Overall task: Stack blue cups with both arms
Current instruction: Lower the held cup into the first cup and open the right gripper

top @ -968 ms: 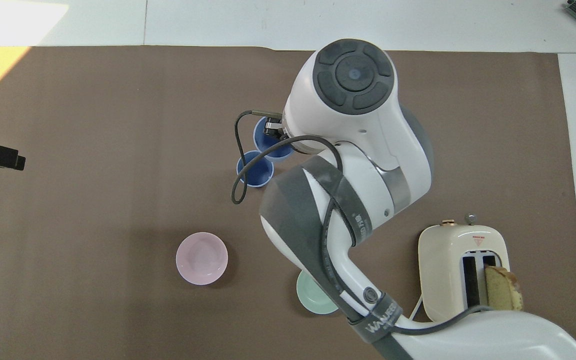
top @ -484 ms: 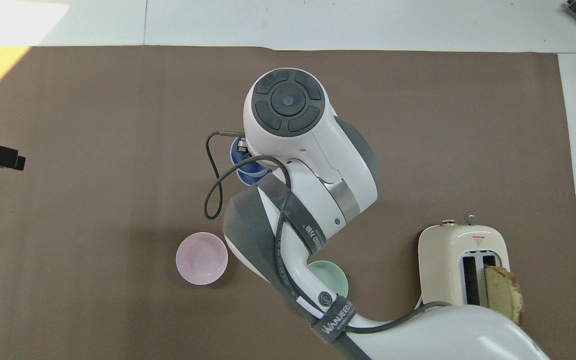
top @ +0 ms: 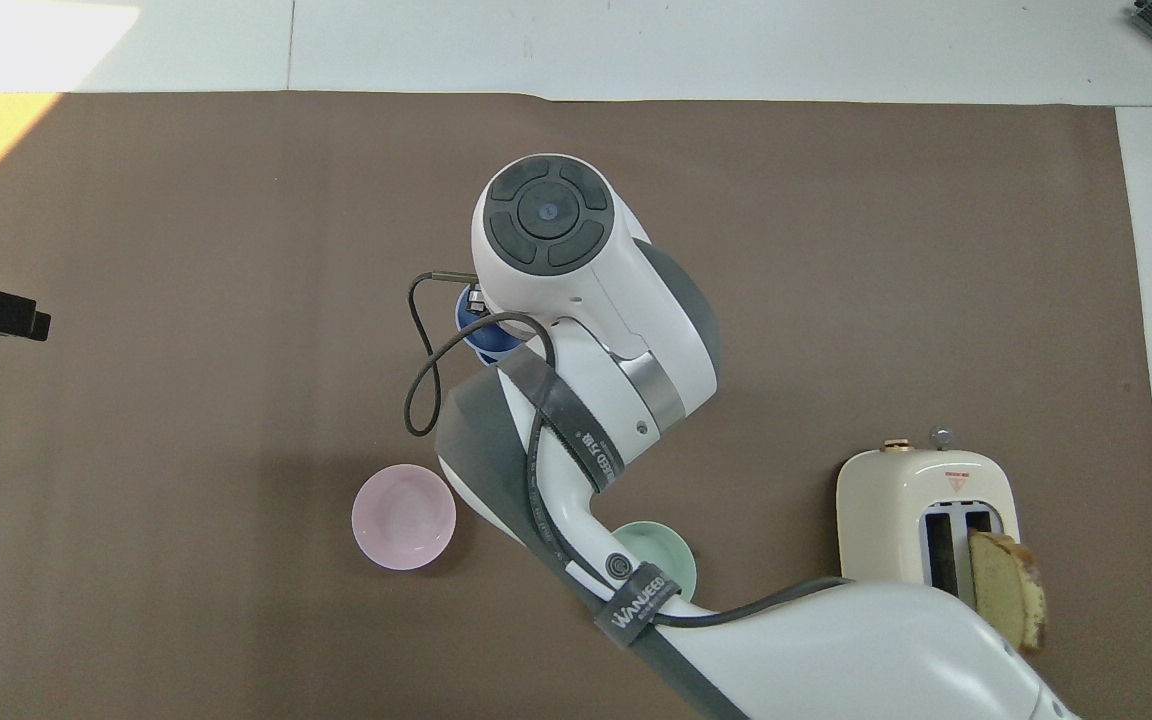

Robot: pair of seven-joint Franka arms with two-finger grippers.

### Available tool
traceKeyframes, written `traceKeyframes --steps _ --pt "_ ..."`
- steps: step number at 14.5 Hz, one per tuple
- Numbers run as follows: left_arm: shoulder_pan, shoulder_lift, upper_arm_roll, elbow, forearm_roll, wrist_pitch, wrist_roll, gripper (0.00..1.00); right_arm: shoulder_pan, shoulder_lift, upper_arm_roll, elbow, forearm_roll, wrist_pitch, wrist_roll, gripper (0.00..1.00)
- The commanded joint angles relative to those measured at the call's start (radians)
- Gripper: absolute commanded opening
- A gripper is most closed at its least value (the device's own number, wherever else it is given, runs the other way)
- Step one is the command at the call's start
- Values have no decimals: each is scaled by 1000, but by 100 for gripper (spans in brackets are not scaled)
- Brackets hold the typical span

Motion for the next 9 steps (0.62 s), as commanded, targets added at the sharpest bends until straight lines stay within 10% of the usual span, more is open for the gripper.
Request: traceKeyframes --steps 1,2,4,9 --pt "-6 -24 1 -24 20 3 9 100 -3 -2 7 -32 -28 42 21 0" --pt "-6 -24 1 -22 20 6 9 100 -4 -2 7 -40 -14 62 21 4" --pt "-6 -24 1 -24 20 6 9 100 -16 -2 7 -42 -29 68 19 100" --pt "-6 -24 1 -22 20 7 9 100 -18 -19 -1 -37 -29 9 16 100"
